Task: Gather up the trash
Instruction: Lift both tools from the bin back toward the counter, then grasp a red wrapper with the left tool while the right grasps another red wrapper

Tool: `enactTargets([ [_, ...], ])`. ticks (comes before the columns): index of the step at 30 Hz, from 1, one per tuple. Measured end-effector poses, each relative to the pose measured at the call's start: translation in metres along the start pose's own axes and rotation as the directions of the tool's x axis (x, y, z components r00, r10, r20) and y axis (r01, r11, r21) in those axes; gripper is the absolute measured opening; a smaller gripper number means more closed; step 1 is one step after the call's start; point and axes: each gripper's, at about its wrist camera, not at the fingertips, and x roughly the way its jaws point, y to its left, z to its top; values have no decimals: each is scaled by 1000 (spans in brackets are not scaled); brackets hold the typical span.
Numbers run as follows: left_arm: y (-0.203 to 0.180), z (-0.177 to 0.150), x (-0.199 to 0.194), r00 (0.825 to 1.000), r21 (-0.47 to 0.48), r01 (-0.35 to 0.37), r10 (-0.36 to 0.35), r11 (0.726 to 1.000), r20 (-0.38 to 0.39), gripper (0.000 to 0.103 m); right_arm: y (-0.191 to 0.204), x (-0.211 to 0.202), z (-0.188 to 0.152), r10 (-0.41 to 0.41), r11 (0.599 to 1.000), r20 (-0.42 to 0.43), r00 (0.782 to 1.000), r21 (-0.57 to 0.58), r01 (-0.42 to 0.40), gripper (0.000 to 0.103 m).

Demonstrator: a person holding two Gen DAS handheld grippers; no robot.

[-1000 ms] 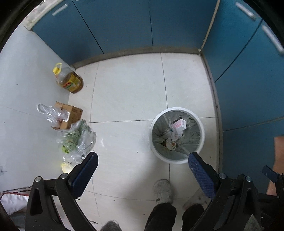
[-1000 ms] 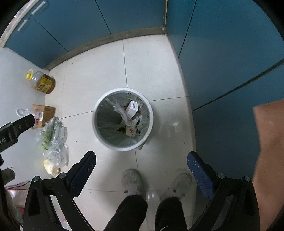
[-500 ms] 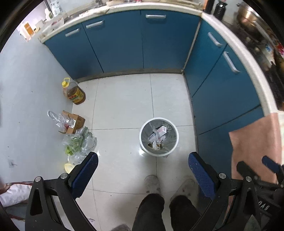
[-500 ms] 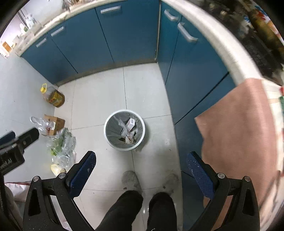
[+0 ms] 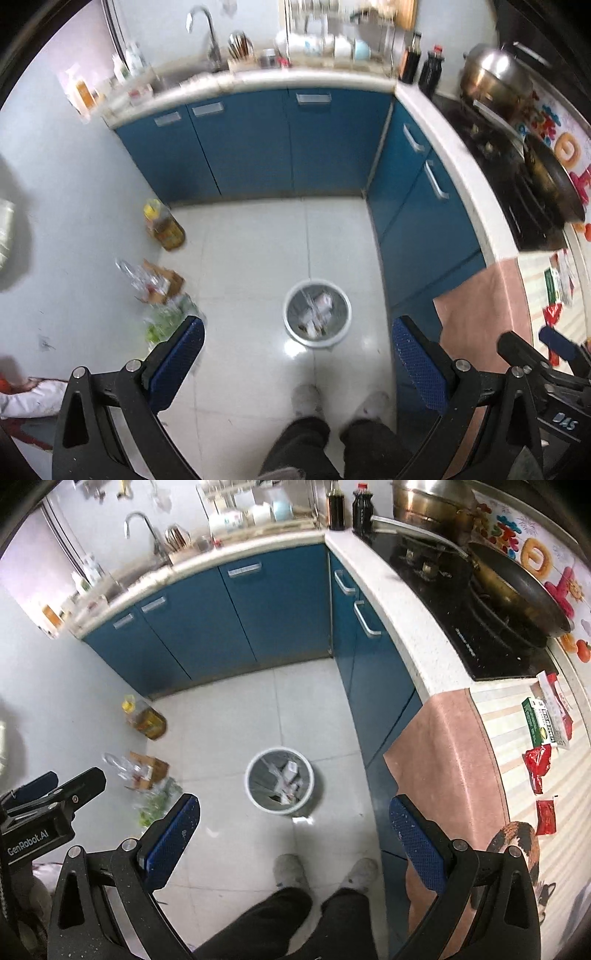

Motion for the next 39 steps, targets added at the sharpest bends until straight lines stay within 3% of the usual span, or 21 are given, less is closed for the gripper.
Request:
enactTargets([
  [3,-15,7,-16,997,17,-35,34,999,67,103,-19,-16,2,59,995,34,998,73,-61,103],
  [6,-44,18,-24,993,37,-29,25,999,117,103,-58,-32,7,57,986,57,997,155,-66,103],
  [10,-100,32,-25,989,73,4,-15,997,148,103,-131,-53,10,-26,960,68,997,279,6,103],
  [13,-160,36,-13,992,153,19,-37,988,117,103,-203,-60,-1,-131,919,39,991,379,107,103],
  [17,-253,16,15,997,337,30,-52,941,57,103,-306,-42,-22,-241,837,-72,968,489,245,103],
  [19,-297,-1,32,998,412,44,-54,910,14,103,-350,-24,-35,-252,807,-141,957,516,288,103],
  [23,-360,-28,67,998,517,39,-7,855,-63,103,-413,18,-55,-240,801,-249,938,496,336,103],
  [26,-395,-47,89,994,582,21,43,813,-96,103,-433,44,-62,-217,823,-276,936,464,328,102],
  [28,-408,-55,98,990,605,21,65,796,-121,103,-435,55,-65,-191,841,-283,940,447,305,83],
  [29,-412,-57,102,988,609,24,73,793,-134,103,-433,57,-66,-193,850,-272,943,434,299,83],
  [32,-424,-61,106,982,604,39,80,796,-169,103,-421,53,-61,-221,874,-234,947,383,298,65],
  [33,-430,-61,108,980,600,49,77,798,-183,103,-418,50,-61,-230,877,-216,949,378,298,46],
  [35,-445,-65,109,978,600,61,72,797,-195,103,-416,44,-59,-244,876,-196,950,375,303,26],
  [36,-453,-66,107,978,600,74,61,796,-202,103,-420,40,-59,-229,872,-180,956,399,284,10],
  [39,-475,-66,104,970,580,141,4,803,-242,103,-441,24,-64,-214,840,-144,966,478,257,9],
])
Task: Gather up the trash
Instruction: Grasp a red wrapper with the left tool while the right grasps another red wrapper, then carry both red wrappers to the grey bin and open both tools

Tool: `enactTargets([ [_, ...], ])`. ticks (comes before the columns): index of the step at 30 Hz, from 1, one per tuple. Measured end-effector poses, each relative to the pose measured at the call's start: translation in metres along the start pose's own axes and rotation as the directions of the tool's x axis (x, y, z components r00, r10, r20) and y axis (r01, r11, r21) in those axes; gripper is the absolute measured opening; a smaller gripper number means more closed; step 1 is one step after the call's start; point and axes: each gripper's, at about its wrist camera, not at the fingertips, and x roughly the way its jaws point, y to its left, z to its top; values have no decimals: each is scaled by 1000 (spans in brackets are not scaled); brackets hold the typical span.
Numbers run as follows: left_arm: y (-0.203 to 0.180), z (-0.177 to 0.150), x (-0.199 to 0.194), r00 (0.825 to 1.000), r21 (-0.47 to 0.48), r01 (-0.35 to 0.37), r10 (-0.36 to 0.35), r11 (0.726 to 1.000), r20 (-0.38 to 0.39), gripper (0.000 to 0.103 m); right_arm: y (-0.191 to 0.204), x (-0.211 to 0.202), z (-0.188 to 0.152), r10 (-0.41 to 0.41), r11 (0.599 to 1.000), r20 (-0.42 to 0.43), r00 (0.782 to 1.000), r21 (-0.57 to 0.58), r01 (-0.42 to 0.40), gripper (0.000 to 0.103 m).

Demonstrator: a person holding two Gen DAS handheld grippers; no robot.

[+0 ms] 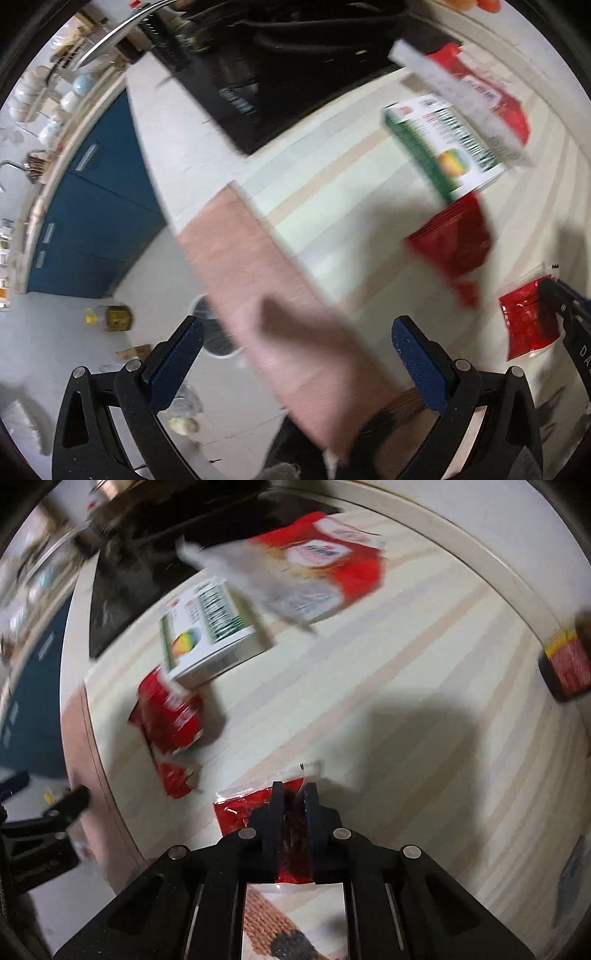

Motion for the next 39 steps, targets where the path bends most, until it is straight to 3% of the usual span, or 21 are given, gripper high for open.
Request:
enactTargets([
  [5,-34,20,2,991,-6,136,-136,991,-18,103,-50,-22,8,-14,992,59,998,129,6,8],
  [9,-61,36,8,980,29,198,-198,980,-21,100,-95,-25,10,-56,979,86,995,202,38,8],
  [10,-66,39,10,980,36,200,-199,979,-26,89,-102,-27,9,-63,974,90,994,223,41,7],
  [11,-71,43,12,979,44,204,-202,978,-30,68,-109,-27,5,-66,970,93,993,240,42,7],
  [12,-75,45,14,978,49,208,-206,977,-37,57,-113,-30,4,-68,966,94,993,256,42,7],
  [13,-74,47,16,977,50,210,-208,976,-42,32,-119,-31,2,-70,962,98,993,272,41,7],
  [15,-77,48,15,977,51,213,-211,976,-41,25,-127,-29,0,-70,957,103,992,288,38,7],
  [16,-78,48,12,978,60,207,-205,977,-27,18,-127,-33,-3,-72,956,105,992,292,39,7],
  [17,-77,47,8,980,72,199,-198,977,-11,4,-130,-37,-5,-73,956,107,992,291,39,7],
  [27,-26,28,-40,976,59,166,-172,984,135,2,-78,-64,1,-44,981,143,989,192,16,4],
  [33,52,15,-62,967,-41,158,-146,987,207,2,-14,-85,7,23,996,180,983,86,-39,3],
  [39,143,-12,-68,969,-163,133,-94,978,226,2,77,-99,7,122,992,198,973,-44,-116,3],
])
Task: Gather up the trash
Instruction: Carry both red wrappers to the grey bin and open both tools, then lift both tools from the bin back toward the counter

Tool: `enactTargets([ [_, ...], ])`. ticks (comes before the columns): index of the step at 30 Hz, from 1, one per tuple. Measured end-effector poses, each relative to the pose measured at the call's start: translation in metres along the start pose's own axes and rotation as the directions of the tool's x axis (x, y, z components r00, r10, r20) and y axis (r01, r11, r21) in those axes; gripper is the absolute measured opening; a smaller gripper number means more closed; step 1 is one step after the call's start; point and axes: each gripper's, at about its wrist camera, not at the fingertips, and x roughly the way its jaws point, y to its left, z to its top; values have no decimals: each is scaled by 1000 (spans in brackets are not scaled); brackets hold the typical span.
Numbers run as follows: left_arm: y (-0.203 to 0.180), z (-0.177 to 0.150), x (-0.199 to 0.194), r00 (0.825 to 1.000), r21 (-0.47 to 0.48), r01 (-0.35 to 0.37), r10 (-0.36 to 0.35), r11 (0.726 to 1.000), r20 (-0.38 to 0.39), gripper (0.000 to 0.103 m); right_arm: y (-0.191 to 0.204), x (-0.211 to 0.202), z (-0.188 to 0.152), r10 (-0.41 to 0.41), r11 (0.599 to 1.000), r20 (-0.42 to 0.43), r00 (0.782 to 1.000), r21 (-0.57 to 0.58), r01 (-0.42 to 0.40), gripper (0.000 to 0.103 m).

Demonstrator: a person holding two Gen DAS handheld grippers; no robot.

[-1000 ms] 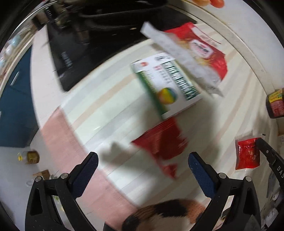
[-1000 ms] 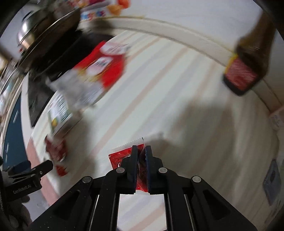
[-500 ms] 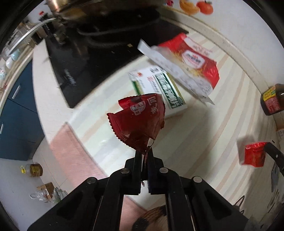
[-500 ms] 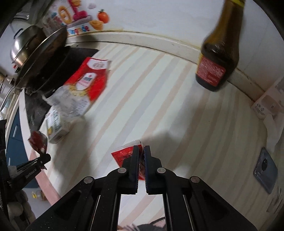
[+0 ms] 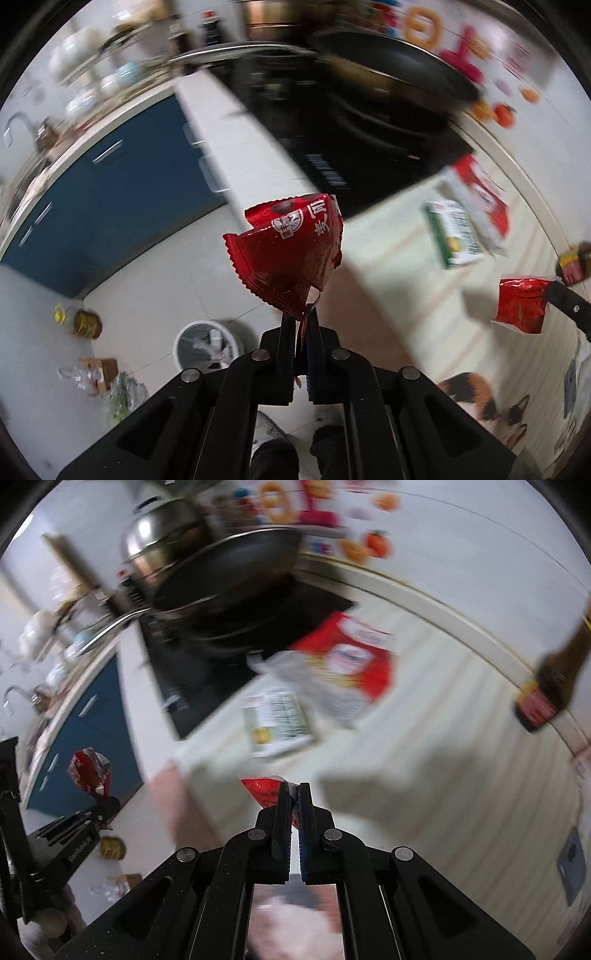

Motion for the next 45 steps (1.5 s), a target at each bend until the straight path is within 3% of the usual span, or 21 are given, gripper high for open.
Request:
enactTargets([
  [8,140,-31,11,992,-164,-115,106,980,-63,2,143,26,-26,122,982,-70,990,-137,-130,3],
  [15,242,-69,50,980,-283,-157,114,946,-165,2,253,87,-72,121,957,-163,979,-241,-159,3],
  [18,278,-89,91,969,-350,-141,56,926,-241,2,291,130,-100,103,951,-221,970,-263,-161,3],
  [22,329,-129,170,940,-469,-119,-53,875,-338,2,326,201,-143,81,948,-307,948,-269,-168,3],
  [26,369,-176,269,898,-594,-101,-185,798,-400,2,344,296,-193,70,952,-384,921,-251,-177,3],
  [28,382,-194,318,881,-640,-90,-238,763,-408,2,346,353,-221,57,957,-416,908,-237,-168,3],
  [33,395,-230,426,850,-700,-35,-348,713,-396,3,338,470,-274,55,963,-474,879,-208,-172,3],
  [39,405,-265,488,831,-732,-1,-406,682,-380,8,328,578,-312,63,948,-523,850,-234,-214,3],
  [40,403,-263,491,829,-733,-6,-406,680,-384,15,328,591,-316,57,946,-543,838,-238,-218,4],
  [42,407,-271,494,837,-721,-34,-374,693,-399,47,326,607,-321,32,948,-557,830,-247,-202,7],
  [43,409,-274,491,845,-713,-50,-350,700,-404,78,325,611,-323,17,946,-560,829,-260,-196,19],
  [44,410,-275,485,856,-706,-60,-327,706,-400,93,324,613,-324,-7,943,-555,832,-280,-179,29],
  [45,411,-274,479,865,-697,-69,-306,713,-398,94,324,613,-325,-4,943,-552,834,-280,-182,49],
])
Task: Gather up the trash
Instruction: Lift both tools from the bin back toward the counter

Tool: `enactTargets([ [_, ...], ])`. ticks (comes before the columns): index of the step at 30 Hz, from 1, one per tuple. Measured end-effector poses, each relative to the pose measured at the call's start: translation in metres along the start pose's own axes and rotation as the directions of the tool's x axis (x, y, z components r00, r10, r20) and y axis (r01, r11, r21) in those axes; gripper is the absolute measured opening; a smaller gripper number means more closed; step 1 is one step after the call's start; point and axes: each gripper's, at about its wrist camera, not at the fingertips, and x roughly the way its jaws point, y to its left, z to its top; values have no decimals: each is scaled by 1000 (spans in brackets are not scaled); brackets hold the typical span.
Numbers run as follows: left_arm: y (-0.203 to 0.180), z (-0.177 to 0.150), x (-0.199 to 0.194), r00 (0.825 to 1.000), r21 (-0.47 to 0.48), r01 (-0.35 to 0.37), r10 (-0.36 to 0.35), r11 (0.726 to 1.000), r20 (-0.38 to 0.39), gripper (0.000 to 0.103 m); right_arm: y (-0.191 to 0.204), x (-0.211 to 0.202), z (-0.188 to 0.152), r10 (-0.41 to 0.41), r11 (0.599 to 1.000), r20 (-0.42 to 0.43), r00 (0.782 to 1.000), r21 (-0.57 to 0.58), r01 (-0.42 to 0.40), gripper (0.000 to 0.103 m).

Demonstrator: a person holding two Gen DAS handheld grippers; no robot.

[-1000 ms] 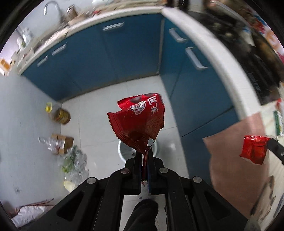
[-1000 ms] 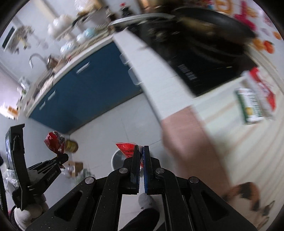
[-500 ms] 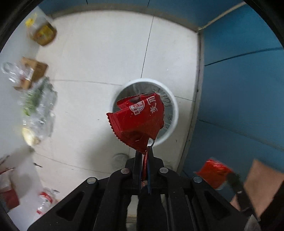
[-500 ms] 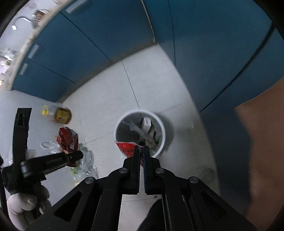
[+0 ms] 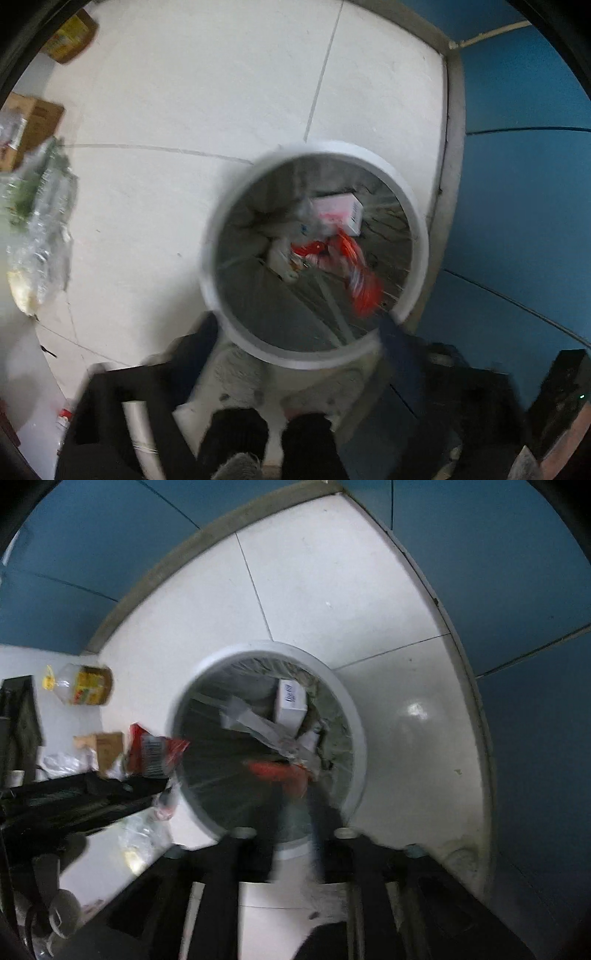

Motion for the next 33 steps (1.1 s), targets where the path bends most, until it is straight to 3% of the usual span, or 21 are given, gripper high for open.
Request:
enactTargets([
  [1,1,-3,-6,1000,6,-23,23,1000,17,94,1,-1,0,0,1000,5,1000,-5,0,59],
  [3,1,-9,-24,996,20,-69,68,997,55,94,6,-8,-3,-39,998,13,999,-41,39,66],
  [4,0,-11,-31,993,26,-93,90,995,77,94,8,-15,-6,-61,996,18,998,-62,62,75],
  [7,-5,-26,-66,966,57,-200,187,978,178,94,17,-44,-14,-111,986,46,993,-116,115,102],
  [12,-12,-65,-130,933,99,-274,239,957,268,94,31,-114,-33,-171,970,103,980,-157,186,103],
  [18,-35,-130,-229,894,139,-323,253,936,369,94,52,-223,-69,-169,964,161,972,-178,197,103],
  [23,-55,-179,-299,889,178,-301,209,937,407,94,69,-319,-107,-132,964,201,971,-200,173,103],
  [33,-78,-263,-421,858,200,-285,157,937,489,94,89,-486,-168,-88,967,270,959,-209,148,103],
])
